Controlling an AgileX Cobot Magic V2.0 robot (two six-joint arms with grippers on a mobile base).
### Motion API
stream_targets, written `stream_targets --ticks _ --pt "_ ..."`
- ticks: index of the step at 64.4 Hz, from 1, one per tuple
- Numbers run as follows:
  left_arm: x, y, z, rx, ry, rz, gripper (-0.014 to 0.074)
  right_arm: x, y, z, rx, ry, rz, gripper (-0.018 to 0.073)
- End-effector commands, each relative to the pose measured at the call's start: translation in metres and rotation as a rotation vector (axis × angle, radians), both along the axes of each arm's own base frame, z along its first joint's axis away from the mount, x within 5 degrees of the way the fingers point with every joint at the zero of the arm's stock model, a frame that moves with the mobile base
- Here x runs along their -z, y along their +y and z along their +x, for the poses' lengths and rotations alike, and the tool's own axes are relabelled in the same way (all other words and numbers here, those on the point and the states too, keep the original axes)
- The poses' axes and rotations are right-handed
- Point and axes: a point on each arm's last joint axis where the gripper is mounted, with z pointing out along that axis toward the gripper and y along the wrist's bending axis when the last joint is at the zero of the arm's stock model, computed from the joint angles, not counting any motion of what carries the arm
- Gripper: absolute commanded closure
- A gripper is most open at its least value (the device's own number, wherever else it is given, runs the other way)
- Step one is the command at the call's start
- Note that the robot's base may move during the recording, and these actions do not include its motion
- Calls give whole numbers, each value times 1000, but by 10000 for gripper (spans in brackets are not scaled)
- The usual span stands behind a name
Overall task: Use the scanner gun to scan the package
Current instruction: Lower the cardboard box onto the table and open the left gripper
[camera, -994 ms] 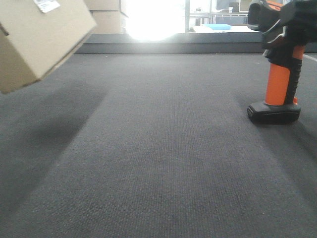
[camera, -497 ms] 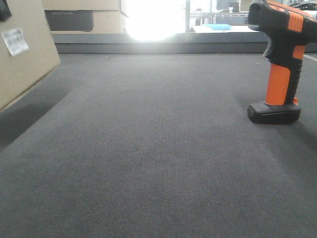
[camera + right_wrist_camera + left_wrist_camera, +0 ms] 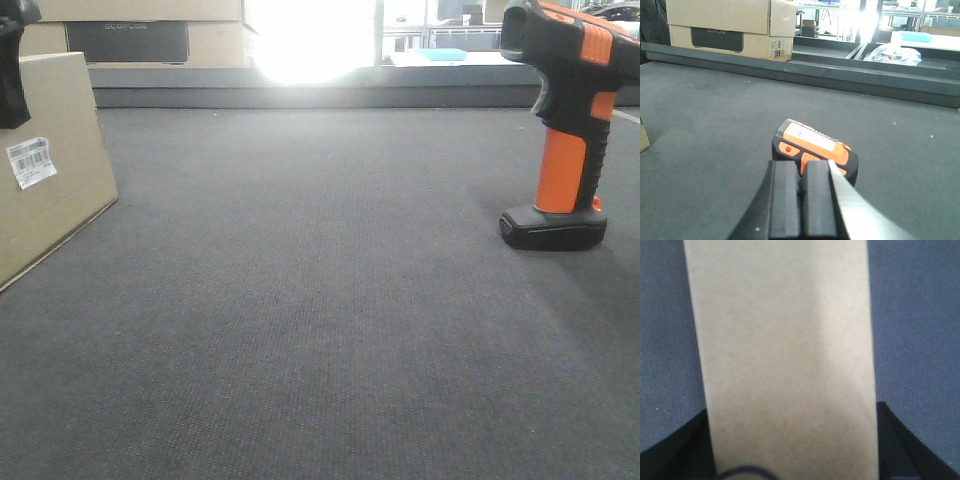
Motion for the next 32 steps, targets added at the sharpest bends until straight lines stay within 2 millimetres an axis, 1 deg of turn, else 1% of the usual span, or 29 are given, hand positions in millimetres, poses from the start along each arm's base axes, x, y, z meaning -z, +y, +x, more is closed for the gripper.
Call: stream_targets --ticks 1,4,9,12,19,22,28,32 --pt "2 0 -2 -2 5 -2 531 -2 -1 -1 4 -18 -13 722" --pt "2 0 -2 -2 5 -2 435 -2 -1 -1 4 -18 -13 722" --pt "1 0 -2 -2 3 -2 307 -3 -1 -1 4 -20 -12 722" --pt "0 0 -3 -2 0 -2 177 -5 -1 -1 4 -24 -12 722" --pt "-4 0 -5 -2 -10 -3 22 -17 -1 -2 2 -32 -10 722" --pt "-8 0 -7 -2 -22 -3 -11 -23 -1 -2 2 -29 -16 722" --pt "-23 1 -15 -2 -63 -6 0 -32 -2 -1 16 -2 -34 722" --pt "-33 1 -22 -2 -93 -7 15 -33 -5 3 44 37 -46 722"
